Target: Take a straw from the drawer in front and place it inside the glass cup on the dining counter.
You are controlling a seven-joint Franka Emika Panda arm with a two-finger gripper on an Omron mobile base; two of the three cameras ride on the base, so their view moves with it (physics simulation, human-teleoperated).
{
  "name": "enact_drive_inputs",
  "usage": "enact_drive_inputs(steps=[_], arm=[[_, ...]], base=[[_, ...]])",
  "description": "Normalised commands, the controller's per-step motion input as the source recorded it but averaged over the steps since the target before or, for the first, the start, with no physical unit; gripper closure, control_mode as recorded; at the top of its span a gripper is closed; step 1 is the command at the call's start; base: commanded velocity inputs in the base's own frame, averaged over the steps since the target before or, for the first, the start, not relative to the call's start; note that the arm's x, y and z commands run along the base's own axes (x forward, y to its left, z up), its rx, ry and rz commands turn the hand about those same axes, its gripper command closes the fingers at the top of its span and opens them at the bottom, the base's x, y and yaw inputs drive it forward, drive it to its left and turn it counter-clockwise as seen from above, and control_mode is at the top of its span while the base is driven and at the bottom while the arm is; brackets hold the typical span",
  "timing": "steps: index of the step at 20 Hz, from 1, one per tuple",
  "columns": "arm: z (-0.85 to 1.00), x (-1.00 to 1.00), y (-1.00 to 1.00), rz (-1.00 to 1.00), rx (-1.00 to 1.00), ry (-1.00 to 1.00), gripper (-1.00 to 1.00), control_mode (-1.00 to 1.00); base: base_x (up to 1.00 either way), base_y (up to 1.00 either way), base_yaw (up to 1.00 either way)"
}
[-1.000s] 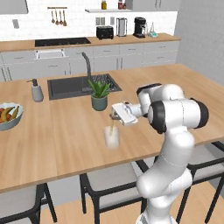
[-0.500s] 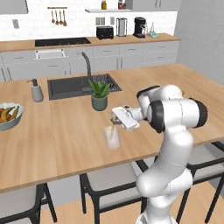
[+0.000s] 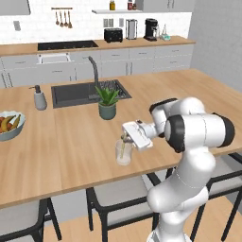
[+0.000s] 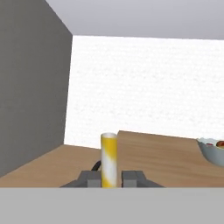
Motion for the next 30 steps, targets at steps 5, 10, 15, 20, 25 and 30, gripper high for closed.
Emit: enact_drive_inputs(steps=[5,10,15,20,25,30], arm=[[-0.16,0.19,-0.04,0.00,-0.02,-0.08,-1.00,-1.00],[0.02,0.14,-0.24,0.00,-0.01,-0.13,-1.00,-1.00],[0.51,-0.06,-0.44,0.00,0.00,-0.25,-1.00,-1.00],[0.86,-0.26,-0.34,0.00,0.00,-0.34,-1.00,-1.00],[0.73,-0.85,-0.04,0.00,-0.09,-0.57,-1.00,-1.00],[0.49,-1.00,0.01,0.00,-0.18,-0.71,-1.00,-1.00]], base=[[0.00,0.00,0.00],[0.00,0.00,0.00],[0.00,0.00,0.00],[0.00,0.00,0.00],[0.00,0.00,0.00],[0.00,0.00,0.00]])
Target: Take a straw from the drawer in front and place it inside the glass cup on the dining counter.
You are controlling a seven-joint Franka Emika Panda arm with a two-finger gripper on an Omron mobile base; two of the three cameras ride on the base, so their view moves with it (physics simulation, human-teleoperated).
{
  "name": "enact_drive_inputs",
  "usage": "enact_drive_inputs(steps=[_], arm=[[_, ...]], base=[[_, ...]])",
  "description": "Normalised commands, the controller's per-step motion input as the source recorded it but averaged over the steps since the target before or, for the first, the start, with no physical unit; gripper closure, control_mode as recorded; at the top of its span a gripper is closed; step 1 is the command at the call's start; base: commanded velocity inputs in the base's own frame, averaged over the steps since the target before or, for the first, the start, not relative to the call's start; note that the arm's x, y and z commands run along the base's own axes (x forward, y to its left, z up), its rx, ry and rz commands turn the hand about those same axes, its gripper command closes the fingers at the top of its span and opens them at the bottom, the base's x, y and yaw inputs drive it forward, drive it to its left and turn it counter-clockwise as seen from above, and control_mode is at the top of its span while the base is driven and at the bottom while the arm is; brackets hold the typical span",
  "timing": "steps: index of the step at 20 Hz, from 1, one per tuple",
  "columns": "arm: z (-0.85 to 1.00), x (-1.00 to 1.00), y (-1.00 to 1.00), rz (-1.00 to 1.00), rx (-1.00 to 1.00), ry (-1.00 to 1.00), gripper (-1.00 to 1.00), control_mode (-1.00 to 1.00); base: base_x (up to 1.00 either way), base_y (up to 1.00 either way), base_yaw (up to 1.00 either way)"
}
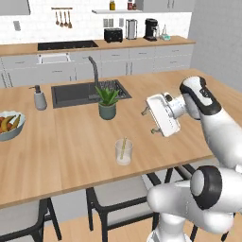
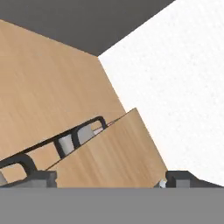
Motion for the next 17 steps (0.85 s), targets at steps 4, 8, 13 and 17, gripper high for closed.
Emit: enact_drive_inputs(steps=[4,8,13,17], arm=[[0.17,-1.00,0.27,0.01,-0.22,-0.66,-1.00,-1.00],[0.00,-1.00,0.49,0.04,-0.27,-0.61,-1.00,-1.00],[0.00,-0.95,0.63,0.05,-0.30,-0.53,-1.00,-1.00],[-0.09,-0.65,0.84,0.06,-0.34,-0.41,-1.00,-1.00]], base=[[0.00,0.00,0.00],[0.00,0.00,0.00],[0.00,0.00,0.00],[0.00,0.00,0.00]])
